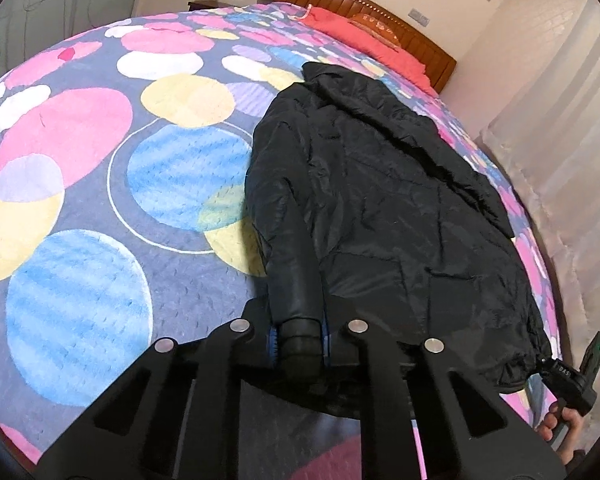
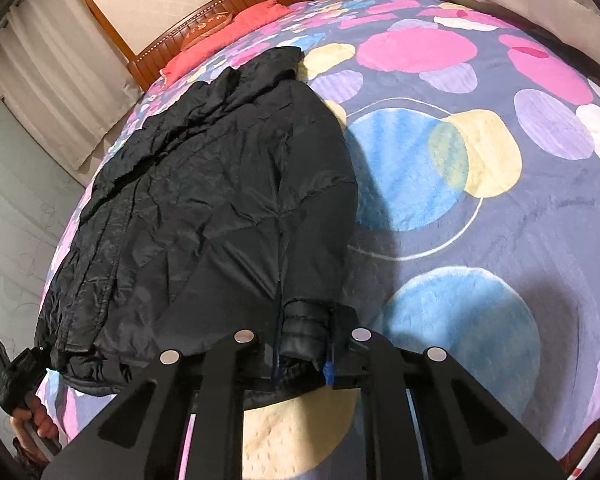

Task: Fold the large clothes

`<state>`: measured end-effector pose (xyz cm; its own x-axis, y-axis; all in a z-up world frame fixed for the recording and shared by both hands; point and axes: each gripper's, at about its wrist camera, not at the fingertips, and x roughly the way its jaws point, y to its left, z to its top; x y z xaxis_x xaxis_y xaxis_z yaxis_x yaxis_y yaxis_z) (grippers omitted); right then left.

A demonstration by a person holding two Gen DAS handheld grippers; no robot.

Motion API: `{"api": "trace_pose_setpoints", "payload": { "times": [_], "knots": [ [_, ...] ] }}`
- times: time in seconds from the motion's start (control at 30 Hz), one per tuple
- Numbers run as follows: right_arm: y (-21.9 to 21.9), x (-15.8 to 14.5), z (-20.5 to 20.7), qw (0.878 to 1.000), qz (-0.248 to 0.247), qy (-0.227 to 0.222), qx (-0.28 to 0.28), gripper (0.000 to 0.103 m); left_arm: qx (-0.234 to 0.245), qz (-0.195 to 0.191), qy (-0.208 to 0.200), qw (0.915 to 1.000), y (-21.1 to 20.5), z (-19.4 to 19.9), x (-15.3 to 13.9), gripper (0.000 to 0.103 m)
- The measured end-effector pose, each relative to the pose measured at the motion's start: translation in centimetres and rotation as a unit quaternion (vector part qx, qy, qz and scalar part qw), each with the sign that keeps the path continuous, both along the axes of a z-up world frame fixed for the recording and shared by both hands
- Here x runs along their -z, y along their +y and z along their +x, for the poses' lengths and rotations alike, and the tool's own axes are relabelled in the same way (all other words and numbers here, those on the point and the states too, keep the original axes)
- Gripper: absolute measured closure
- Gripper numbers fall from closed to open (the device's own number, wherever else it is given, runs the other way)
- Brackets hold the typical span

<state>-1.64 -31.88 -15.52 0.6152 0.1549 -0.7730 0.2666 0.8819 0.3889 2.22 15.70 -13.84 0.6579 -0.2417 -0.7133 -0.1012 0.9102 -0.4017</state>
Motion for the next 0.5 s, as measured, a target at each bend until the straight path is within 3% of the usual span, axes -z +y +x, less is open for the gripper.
{"api": "trace_pose_setpoints", "payload": {
  "times": [0.2,0.4,0.5],
  "knots": [
    [-0.1,-0.7,-1.7,1.0,0.022,-0.005,-0.006,0.089,-0.003,-0.016,-0.005,0.9999,0.6,-2.4,-1.3,0.09],
    [-1.8,-2.8,-1.3,0.992,0.119,-0.049,-0.013,0.091,-0.003,-0.069,-0.033,0.9971,1.4,-2.3,-4.5,0.091],
    [-1.7,-5.0,0.2,0.985,0.15,-0.082,-0.031,0.091,0.009,-0.072,-0.064,0.9953,0.9,-1.2,-7.2,0.092]
  ]
}}
